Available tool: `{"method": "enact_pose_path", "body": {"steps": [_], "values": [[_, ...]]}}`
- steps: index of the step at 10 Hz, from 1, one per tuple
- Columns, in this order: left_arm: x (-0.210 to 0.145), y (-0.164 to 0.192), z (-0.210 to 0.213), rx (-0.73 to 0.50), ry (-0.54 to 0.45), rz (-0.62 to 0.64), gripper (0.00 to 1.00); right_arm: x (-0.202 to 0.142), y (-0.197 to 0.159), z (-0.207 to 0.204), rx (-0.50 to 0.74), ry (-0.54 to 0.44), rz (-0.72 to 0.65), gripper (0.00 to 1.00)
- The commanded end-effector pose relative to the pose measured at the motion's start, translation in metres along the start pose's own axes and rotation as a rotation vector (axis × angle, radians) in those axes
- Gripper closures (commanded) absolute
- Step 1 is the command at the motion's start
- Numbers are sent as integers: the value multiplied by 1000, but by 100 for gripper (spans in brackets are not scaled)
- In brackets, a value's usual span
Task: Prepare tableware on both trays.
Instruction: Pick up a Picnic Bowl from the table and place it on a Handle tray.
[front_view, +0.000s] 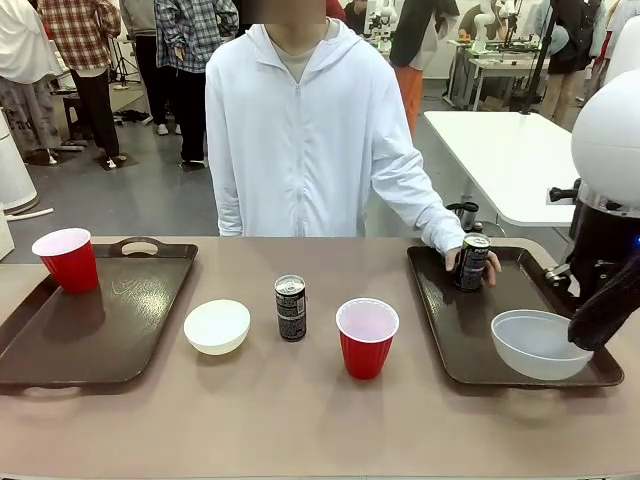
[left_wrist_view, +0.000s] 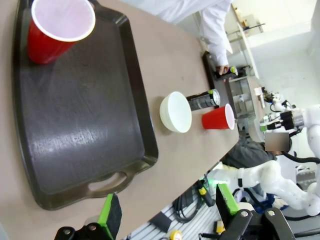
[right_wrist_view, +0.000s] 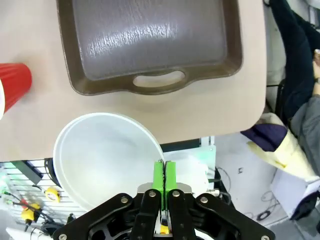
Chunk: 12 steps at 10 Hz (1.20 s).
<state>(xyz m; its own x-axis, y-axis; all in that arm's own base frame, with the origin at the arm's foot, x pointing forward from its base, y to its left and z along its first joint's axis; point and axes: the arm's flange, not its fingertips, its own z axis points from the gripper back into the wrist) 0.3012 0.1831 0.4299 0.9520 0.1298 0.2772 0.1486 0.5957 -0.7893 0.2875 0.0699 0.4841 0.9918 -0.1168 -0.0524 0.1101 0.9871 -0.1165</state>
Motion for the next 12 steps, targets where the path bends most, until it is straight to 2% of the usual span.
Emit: {"method": "enact_pose_path", "body": {"steps": [1, 2, 5, 6, 9, 12], "values": [[0, 0, 1, -8, -15, -5, 0, 8, 6, -7, 22, -6, -9, 100], [0, 0, 1, -8, -15, -5, 0, 11, 8, -7, 26, -24, -15, 100], [0, 0, 1, -8, -15, -5, 0, 70, 4, -37, 116, -223, -42, 100], [0, 0, 1, -8, -15, -5, 0, 88, 3, -53, 145, -260, -55, 100], [0, 0, 1, -8, -15, -5, 0, 124, 1, -95, 180, -219, -68, 100], [0, 0, 1, -8, -15, -5, 0, 136, -1, -116, 205, -211, -79, 100]]}}
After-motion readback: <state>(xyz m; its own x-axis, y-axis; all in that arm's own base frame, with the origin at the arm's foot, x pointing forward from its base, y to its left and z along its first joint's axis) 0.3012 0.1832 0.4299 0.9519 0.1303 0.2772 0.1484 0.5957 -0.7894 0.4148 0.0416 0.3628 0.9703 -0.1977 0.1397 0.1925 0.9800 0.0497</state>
